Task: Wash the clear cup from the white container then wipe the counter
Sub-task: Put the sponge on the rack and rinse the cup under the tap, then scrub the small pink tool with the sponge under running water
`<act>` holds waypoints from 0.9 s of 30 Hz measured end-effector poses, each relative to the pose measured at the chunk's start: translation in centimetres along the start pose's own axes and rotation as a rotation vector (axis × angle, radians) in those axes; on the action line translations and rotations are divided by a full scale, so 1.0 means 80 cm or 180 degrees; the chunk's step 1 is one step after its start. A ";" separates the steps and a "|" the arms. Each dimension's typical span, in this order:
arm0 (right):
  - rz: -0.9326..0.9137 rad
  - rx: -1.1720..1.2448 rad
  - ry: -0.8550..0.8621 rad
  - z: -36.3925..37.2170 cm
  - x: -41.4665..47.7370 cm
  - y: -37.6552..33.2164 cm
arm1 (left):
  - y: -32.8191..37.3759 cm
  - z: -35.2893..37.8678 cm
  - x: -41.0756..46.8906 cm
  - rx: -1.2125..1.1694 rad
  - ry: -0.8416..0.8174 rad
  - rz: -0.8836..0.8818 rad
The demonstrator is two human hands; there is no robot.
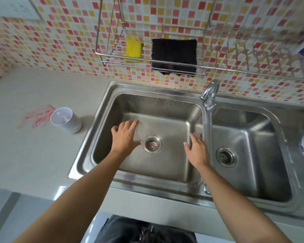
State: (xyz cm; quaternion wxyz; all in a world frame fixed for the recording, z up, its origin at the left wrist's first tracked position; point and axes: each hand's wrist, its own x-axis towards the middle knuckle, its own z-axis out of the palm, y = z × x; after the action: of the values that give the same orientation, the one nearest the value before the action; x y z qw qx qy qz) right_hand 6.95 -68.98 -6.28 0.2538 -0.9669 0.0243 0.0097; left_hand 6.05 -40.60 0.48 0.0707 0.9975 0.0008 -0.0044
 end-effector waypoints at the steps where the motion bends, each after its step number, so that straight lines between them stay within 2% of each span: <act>1: 0.0113 0.0242 0.0109 -0.001 -0.008 -0.011 | -0.003 -0.001 -0.004 -0.0221 0.0079 -0.0054; 5: 0.0581 0.0967 0.0036 0.010 -0.041 -0.056 | -0.018 -0.009 -0.032 -0.0892 0.0364 -0.0423; 12: -0.0009 0.1046 -0.0588 0.051 -0.059 -0.152 | -0.104 -0.025 -0.098 -0.1756 0.0983 -0.1338; 17: -0.0361 0.1252 -0.0889 0.091 -0.042 -0.262 | -0.197 -0.044 -0.133 -0.1763 0.1424 -0.1834; 23: -0.0952 0.1228 -0.1182 0.126 -0.017 -0.420 | -0.313 -0.057 -0.138 -0.1562 0.1243 -0.1958; 27: -0.1069 0.1205 -0.1179 0.153 -0.002 -0.494 | -0.373 -0.053 -0.121 -0.1593 0.0932 -0.1698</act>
State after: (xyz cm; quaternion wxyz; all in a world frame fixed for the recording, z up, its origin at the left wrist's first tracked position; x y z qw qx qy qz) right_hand 8.74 -28.60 2.45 0.4275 -0.8747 -0.1811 0.1389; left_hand -3.66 -10.47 0.59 0.3073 0.9043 0.2710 0.1201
